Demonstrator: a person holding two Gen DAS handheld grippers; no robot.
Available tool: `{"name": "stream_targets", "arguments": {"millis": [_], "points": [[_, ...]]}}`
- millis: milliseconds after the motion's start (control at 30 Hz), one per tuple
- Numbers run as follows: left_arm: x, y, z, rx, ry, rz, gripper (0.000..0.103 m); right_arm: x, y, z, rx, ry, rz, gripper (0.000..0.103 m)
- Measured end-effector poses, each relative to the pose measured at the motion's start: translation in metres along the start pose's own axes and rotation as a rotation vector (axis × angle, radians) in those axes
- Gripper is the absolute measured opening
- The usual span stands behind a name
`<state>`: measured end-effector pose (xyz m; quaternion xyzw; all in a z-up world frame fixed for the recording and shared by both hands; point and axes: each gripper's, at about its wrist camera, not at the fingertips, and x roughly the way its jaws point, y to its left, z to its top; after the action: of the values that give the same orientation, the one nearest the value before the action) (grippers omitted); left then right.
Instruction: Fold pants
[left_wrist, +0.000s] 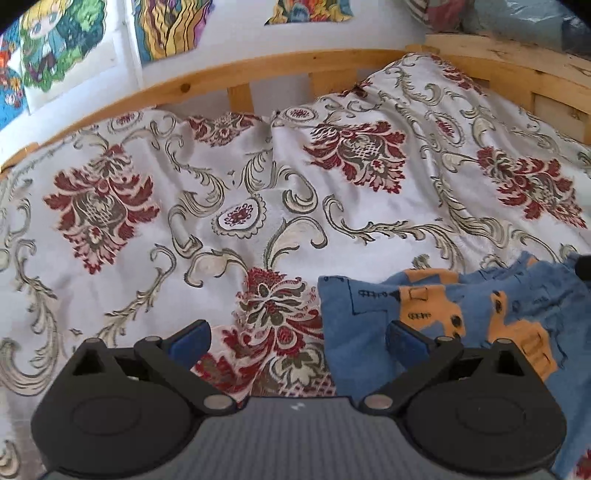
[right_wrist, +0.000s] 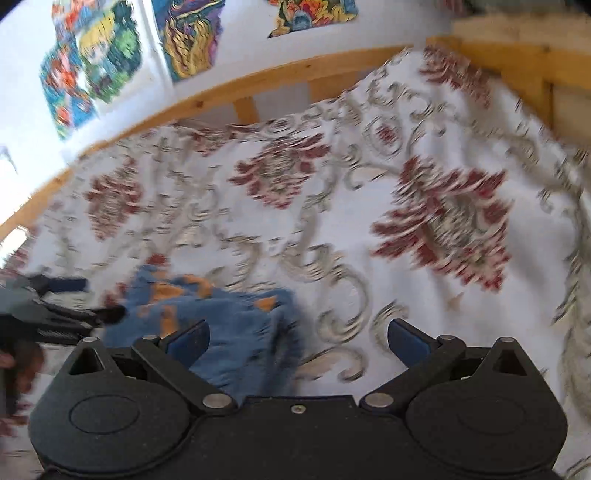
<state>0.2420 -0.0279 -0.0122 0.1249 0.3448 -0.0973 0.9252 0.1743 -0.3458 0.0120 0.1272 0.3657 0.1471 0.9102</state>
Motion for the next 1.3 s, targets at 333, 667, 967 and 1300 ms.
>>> {"name": "stream_targets", "arguments": {"millis": [333,667,967,1300], "points": [[-0.043,0.005,-0.022,-0.086,0.078,-0.092,0.103,-0.016,-0.010,-0.005,0.048,0.111,0.233,0.102],[-0.057,0.017,-0.043,-0.278,0.118,-0.348,0.103,0.010,-0.027,0.005,0.042,0.270,0.374,0.102],[-0.025,0.033,-0.040,-0.362,0.185,-0.485,0.102,0.039,-0.037,0.016,0.056,0.317,0.463,0.101],[-0.017,0.034,-0.047,-0.307,0.205,-0.498,0.079,0.046,-0.055,0.009,0.135,0.326,0.547,0.078]]}}
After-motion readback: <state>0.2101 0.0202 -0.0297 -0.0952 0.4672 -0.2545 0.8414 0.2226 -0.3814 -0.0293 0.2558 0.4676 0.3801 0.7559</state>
